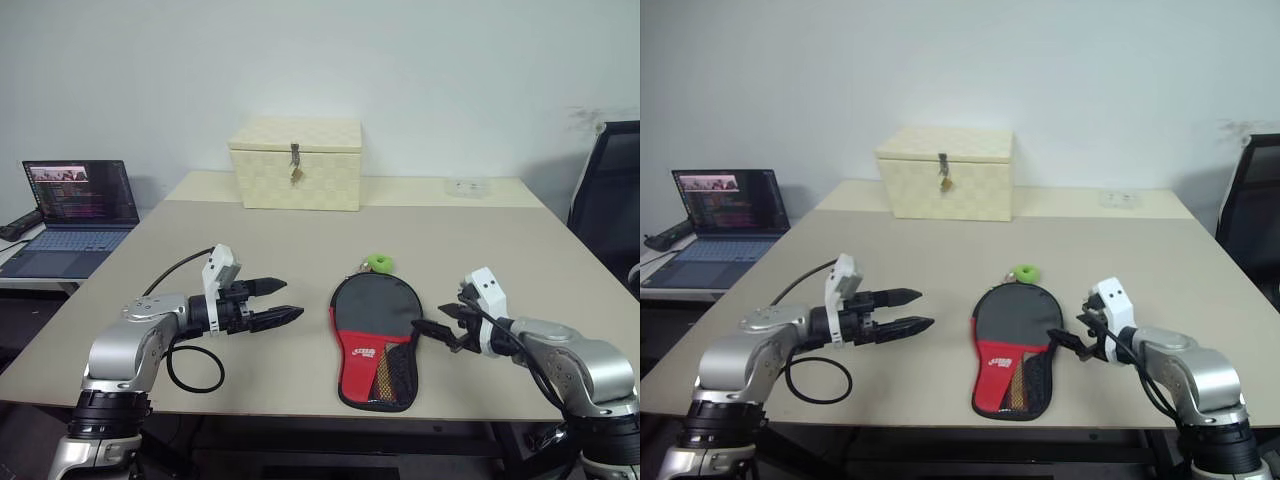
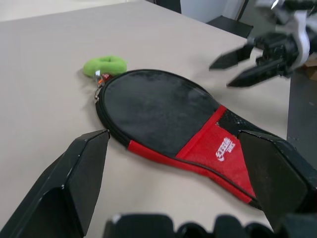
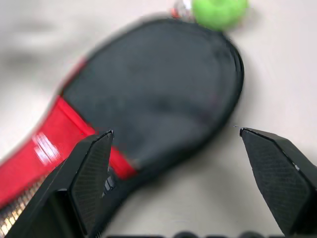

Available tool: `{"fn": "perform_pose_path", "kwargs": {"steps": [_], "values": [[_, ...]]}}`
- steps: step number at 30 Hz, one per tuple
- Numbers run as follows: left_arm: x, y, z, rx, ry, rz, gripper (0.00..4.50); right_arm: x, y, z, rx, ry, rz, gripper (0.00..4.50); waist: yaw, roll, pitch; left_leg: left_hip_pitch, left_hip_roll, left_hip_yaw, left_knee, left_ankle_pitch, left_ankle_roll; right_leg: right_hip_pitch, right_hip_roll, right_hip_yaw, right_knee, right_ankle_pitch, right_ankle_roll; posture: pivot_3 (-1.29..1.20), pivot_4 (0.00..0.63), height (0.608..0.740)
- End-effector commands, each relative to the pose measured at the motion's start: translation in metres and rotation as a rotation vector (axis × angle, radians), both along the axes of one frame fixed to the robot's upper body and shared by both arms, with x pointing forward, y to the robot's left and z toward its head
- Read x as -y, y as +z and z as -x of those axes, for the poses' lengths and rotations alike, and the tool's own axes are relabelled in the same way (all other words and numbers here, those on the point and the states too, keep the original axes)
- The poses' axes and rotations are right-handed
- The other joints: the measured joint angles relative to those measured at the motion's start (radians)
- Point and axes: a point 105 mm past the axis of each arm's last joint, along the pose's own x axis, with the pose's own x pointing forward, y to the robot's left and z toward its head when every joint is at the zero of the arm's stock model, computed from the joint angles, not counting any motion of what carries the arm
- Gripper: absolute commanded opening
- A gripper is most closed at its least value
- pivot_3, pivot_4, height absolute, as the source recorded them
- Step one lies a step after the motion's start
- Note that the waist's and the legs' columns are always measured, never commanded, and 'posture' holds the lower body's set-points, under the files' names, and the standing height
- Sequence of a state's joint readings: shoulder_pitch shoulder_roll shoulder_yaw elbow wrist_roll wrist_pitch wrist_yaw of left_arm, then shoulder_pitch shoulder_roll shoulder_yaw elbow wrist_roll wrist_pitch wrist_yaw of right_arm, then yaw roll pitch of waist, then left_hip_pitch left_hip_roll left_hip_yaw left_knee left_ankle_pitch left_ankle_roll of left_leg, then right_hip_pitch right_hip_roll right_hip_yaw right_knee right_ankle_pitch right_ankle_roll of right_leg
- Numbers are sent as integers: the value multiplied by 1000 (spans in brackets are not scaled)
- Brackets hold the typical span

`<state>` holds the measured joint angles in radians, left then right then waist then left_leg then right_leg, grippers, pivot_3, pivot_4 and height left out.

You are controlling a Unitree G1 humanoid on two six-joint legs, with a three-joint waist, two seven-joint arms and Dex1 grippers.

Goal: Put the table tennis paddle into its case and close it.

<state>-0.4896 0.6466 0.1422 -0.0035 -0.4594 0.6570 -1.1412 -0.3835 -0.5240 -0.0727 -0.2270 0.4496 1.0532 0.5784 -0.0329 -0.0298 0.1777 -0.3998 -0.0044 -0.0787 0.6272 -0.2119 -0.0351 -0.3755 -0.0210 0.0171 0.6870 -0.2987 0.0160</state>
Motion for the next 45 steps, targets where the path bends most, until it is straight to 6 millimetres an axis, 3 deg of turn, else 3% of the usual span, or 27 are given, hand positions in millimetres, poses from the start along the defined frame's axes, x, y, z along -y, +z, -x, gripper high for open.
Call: {"fn": "perform_pose_path", "kwargs": {"steps": [1,12,26,30,34,41,45], "values": [[2,12,1,43,-9,-12,4493,-8,-2,-12,21,-17,-20,4500,-3,0,0,0,0,0,0,0,0,0,0,0,0,0,0,0,150,740],[1,14,2,46,0,-18,4493,-26,-2,-67,64,-87,-98,4500,-1,3,3,-1,0,2,-2,0,0,-1,1,0,-1,0,0,0,150,740],[5,14,4,49,0,-18,4493,-52,-17,-105,57,-52,-54,4500,-18,4,3,1,1,4,-2,0,0,-1,1,0,0,1,0,0,150,740],[5,14,5,51,-4,-17,4500,-55,-19,-107,38,-47,-76,3547,-23,4,3,2,1,3,-2,0,0,-1,1,1,0,1,0,0,150,740],[5,15,6,52,-7,-18,4500,-54,-24,-105,6,-28,-93,2130,-24,4,3,2,1,3,-2,0,0,-1,1,1,0,0,-1,0,150,740],[6,15,8,46,-20,-15,4500,-57,-30,-97,-10,35,-69,39,-25,4,3,2,1,3,-4,0,0,-2,1,1,0,0,-1,0,150,740],[8,14,9,41,-29,-12,4500,-65,-33,-90,-15,83,-56,13,-25,4,3,1,1,2,-4,0,0,-2,1,1,0,0,-1,0,150,740]]}}
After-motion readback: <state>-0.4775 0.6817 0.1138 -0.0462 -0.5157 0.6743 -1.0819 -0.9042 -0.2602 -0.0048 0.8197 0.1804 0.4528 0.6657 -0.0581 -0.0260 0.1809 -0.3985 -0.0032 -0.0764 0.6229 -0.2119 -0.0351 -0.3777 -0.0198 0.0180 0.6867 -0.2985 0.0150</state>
